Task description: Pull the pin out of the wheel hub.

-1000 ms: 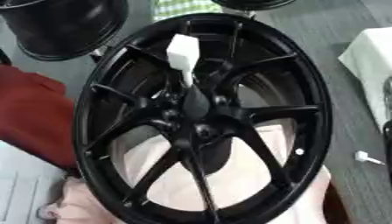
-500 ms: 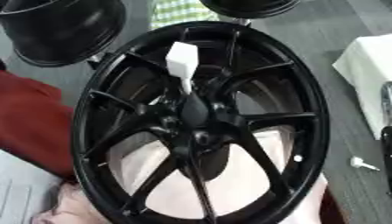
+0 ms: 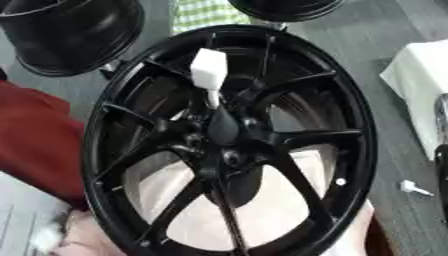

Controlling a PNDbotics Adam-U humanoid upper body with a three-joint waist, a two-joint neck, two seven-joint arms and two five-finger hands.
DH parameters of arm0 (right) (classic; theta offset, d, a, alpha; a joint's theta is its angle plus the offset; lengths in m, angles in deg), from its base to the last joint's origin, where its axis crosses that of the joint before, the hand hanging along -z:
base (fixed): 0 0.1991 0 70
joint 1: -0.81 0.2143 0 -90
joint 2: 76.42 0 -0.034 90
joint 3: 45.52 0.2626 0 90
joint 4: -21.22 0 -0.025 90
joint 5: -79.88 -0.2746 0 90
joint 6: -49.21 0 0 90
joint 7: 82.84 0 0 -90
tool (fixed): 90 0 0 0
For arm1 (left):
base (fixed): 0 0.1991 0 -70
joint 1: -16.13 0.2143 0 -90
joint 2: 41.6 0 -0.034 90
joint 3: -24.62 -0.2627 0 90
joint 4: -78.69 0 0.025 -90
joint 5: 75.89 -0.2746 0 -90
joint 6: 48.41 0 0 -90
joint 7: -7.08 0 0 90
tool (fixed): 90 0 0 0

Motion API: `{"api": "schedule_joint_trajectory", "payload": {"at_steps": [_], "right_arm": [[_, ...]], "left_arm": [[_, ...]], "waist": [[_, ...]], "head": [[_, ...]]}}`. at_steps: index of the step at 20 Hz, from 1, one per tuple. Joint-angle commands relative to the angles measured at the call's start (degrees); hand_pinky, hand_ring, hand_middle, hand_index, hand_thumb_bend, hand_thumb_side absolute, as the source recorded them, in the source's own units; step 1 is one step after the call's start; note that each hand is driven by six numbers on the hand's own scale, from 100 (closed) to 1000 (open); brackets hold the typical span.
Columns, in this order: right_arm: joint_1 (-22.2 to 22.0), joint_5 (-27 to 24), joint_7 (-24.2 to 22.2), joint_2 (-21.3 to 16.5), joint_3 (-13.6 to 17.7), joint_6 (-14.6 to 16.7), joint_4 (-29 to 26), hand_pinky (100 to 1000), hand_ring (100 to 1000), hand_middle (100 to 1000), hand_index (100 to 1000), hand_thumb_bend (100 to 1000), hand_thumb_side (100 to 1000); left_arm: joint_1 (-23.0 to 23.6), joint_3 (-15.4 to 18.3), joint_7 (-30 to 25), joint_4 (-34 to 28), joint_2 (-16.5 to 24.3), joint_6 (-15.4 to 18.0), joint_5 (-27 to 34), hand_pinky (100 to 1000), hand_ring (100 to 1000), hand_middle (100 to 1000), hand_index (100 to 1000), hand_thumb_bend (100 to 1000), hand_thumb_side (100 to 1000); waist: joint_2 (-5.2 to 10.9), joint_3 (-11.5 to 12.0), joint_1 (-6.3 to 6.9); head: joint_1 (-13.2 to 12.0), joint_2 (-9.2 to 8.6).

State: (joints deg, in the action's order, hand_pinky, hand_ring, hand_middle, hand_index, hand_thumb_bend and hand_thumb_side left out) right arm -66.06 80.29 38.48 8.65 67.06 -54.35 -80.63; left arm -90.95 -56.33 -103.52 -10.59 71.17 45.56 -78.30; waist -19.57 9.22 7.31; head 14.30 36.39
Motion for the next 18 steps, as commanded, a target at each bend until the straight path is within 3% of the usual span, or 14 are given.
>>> {"api": "schedule_joint_trajectory", "payload": {"at_steps": [1, 7, 18], "right_arm": [[0.56, -0.15, -0.14, -0.91, 0.07, 0.20, -1.10, 874, 1000, 803, 850, 100, 568], [0.50, -0.08, -0.32, -0.88, -0.05, 0.21, -1.12, 874, 1000, 803, 850, 100, 566], [0.68, -0.11, -0.40, -0.35, -0.22, 0.31, -1.55, 875, 1000, 804, 851, 100, 564]], "left_arm": [[-0.53, 1.31, 1.29, -1.45, 1.56, -0.86, 2.13, 724, 658, 564, 786, 100, 701], [-0.76, 0.93, 5.76, -5.67, -0.72, -1.05, 7.69, 680, 592, 501, 740, 100, 690], [-1.74, -0.48, 9.79, -16.12, -14.06, -4.13, 19.24, 657, 566, 488, 734, 100, 767]], "waist": [[0.58, 0.07, -0.80], [0.58, 0.13, -0.98], [0.46, -0.32, -1.69]], "head": [[0.16, -0.43], [0.04, -0.36], [-0.33, -0.41]]}}
